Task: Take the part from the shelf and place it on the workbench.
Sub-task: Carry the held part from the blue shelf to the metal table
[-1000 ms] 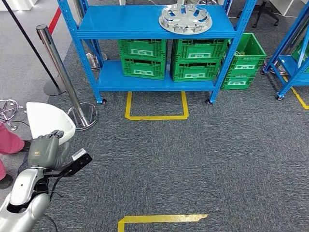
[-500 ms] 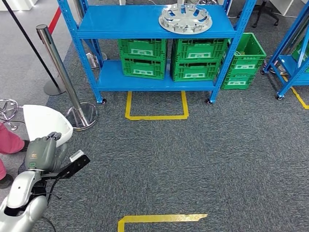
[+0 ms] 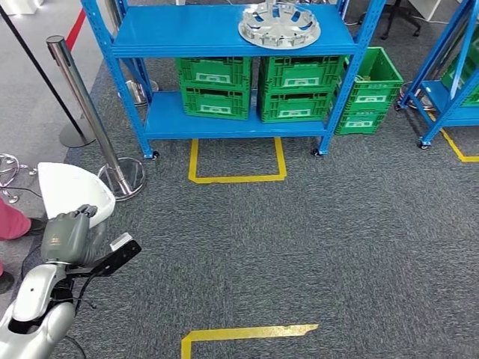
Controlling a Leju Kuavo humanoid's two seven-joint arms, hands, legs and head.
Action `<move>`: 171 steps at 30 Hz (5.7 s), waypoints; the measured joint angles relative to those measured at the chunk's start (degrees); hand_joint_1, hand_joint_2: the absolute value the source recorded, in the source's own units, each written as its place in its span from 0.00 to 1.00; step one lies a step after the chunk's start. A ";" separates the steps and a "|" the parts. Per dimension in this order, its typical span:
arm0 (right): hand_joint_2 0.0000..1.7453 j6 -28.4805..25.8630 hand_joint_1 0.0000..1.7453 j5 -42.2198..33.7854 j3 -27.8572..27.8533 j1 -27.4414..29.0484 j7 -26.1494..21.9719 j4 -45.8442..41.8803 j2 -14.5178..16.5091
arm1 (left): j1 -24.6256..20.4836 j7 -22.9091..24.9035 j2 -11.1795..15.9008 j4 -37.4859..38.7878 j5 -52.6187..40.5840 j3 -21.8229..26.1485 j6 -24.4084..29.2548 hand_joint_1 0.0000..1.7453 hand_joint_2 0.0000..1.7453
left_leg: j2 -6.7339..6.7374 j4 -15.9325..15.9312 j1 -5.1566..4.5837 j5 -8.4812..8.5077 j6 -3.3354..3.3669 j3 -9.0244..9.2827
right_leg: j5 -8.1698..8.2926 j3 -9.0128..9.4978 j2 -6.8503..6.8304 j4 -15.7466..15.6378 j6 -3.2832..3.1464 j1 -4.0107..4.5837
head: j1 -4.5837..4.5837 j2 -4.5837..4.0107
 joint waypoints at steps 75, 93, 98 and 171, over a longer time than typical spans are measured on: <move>0.00 -1.58 0.00 8.21 3.49 -0.10 -0.84 -0.04 -0.03 | 2.77 0.37 -0.60 -2.16 -0.60 3.60 -1.53 1.00 1.00 | -2.47 0.18 0.74 -0.16 -0.86 0.23 | -3.35 -1.62 0.68 5.06 0.14 -0.25 | 0.69 0.01; 0.00 -1.15 0.00 8.47 3.54 -0.78 -0.87 -0.04 -0.01 | 2.23 0.55 -0.66 -2.05 -0.58 3.59 -1.82 1.00 1.00 | -1.63 7.30 0.57 -3.00 -2.87 -1.56 | 2.57 6.27 -2.44 -10.05 -2.98 0.76 | 0.35 0.00; 0.00 -1.24 0.00 8.49 3.56 -0.95 -0.86 -0.07 -0.01 | 2.01 0.64 -0.62 -2.06 -0.55 3.63 -1.83 1.00 1.00 | -1.13 1.81 -0.13 -2.07 -1.52 0.46 | 1.88 6.15 -4.77 -9.74 -1.90 1.17 | 0.38 0.01; 0.00 -2.03 0.00 10.37 3.69 -0.99 -0.14 -1.25 0.10 | 2.91 0.70 -0.83 -1.97 1.92 6.37 -0.45 1.00 1.00 | -9.38 1.85 0.32 -1.41 -1.08 -0.24 | 2.37 5.03 4.91 -8.51 -1.18 0.11 | -0.12 0.01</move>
